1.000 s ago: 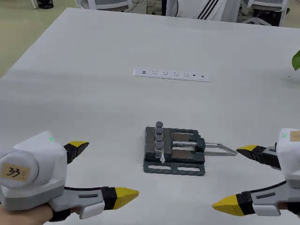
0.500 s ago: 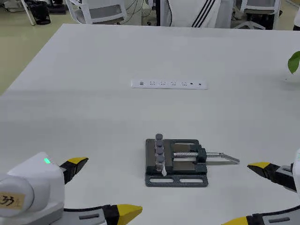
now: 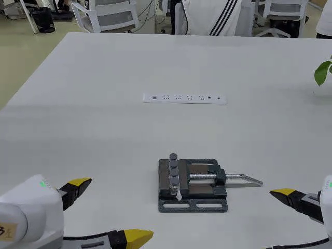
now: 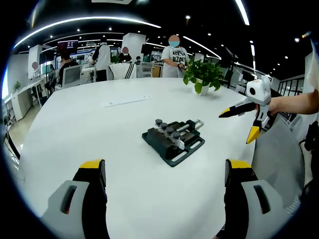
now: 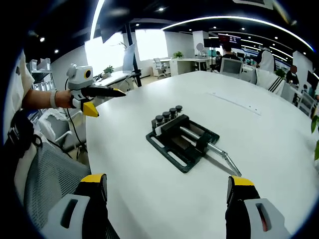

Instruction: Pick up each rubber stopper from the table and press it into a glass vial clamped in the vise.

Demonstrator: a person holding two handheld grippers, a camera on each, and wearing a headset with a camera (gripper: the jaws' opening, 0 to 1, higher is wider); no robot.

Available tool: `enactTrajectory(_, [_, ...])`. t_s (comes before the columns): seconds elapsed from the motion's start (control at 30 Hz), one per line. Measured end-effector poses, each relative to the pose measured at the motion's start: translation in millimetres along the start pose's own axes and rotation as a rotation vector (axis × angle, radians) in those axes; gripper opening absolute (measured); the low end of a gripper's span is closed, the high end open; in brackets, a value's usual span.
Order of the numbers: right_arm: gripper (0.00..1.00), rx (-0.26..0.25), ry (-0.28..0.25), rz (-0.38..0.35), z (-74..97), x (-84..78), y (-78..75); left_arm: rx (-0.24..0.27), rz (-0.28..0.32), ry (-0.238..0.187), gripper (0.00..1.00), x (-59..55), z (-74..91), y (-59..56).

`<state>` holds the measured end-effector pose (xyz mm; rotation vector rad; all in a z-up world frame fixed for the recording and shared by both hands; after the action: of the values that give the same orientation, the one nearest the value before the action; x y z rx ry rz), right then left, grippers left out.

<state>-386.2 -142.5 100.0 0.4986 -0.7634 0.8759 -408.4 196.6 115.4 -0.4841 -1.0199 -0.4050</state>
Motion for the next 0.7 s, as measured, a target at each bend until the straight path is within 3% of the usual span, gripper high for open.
enactTrajectory(0.7, [0.98, -0.024, 0.000, -0.017, 2.3, -3.4, 0.9, -0.004, 0.010, 0.000, 0.99, -2.1, -4.7, -0.4])
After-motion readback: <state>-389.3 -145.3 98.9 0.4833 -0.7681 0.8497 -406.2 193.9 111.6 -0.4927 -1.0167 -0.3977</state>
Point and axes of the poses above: the centre of the closed fingertips' face, and the gripper's own axes: z roughly backward along the fingers, y roughly to its left, x roughly out of its top, the point moved 9 cm from there along z, roughly backward along the fingers, and after that the axes turned 3 degrees about z, right-handed, at the moved point
